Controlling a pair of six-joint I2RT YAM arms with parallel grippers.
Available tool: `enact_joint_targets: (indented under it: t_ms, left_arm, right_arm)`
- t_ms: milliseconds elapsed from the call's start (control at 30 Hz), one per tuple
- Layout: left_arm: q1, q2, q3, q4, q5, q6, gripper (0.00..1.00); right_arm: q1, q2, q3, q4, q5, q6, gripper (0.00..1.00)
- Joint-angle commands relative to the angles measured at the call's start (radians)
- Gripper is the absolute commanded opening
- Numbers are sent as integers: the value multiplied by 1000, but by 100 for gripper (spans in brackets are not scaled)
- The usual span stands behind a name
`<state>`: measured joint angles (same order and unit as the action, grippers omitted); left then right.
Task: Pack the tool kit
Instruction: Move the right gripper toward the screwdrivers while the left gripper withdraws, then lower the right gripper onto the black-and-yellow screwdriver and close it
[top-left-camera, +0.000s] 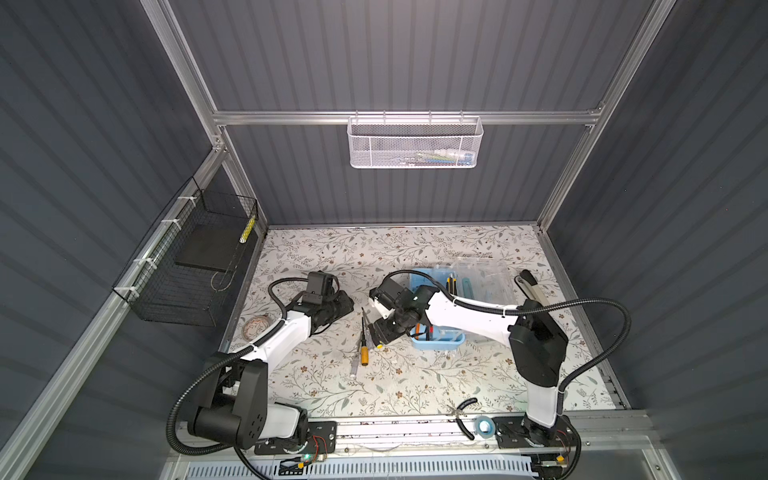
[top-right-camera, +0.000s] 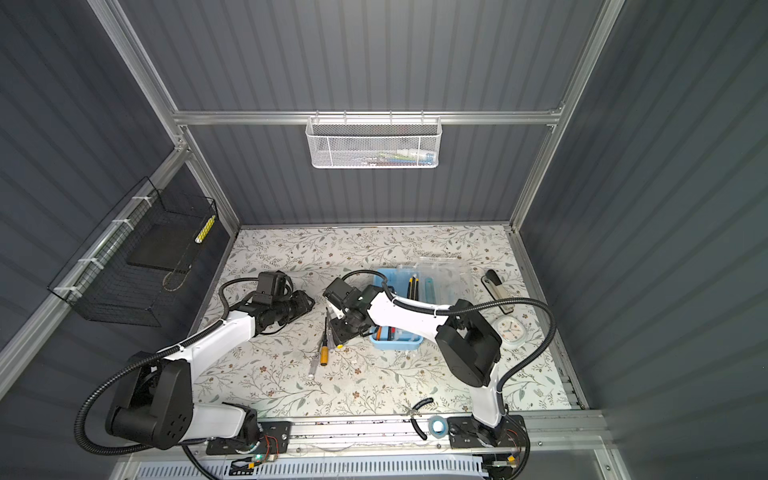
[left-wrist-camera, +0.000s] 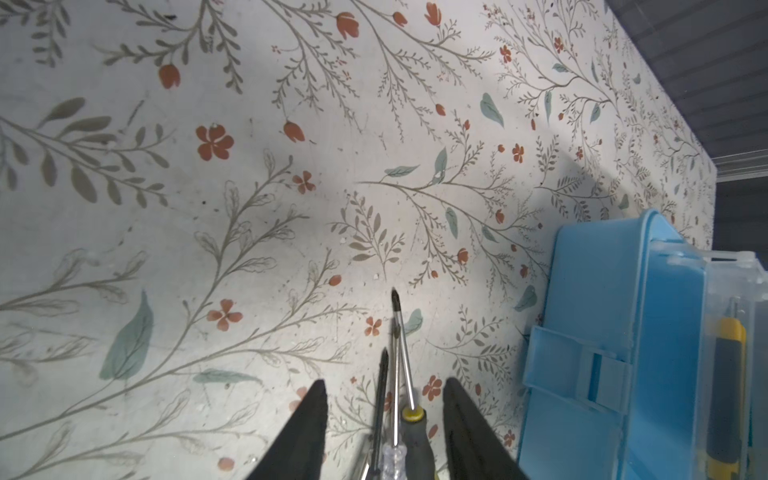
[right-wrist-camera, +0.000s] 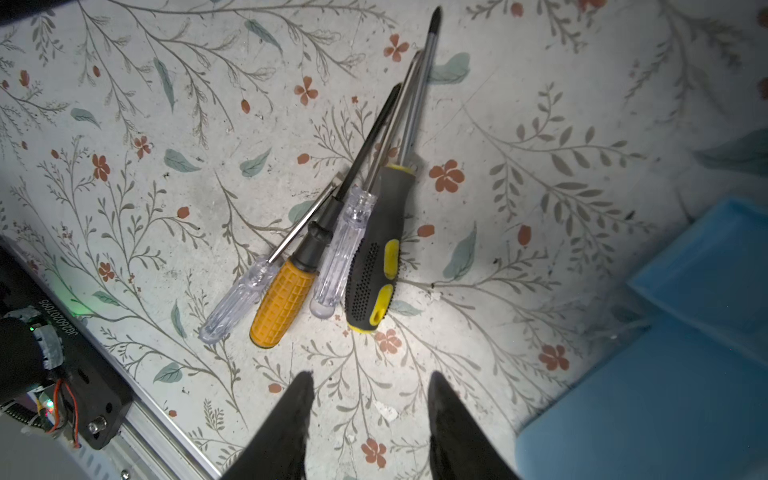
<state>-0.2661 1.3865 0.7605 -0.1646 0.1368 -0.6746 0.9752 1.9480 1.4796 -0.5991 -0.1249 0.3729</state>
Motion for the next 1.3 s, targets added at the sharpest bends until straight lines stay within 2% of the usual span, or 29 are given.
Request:
enact_joint_targets:
  t_ms: [0,667,1267]
  left_arm:
    - [8,21,-13,65,58,-23,46]
    - [10,51,-23,91,54,-15,44]
    - [11,78,-7,88,44,-8,44]
  right_arm:
    - [3,33,29,-17,-8,-22,47]
    - [0,172,104,-10,-35,-27,46]
    - [-7,257,195,-91,73,-11,40]
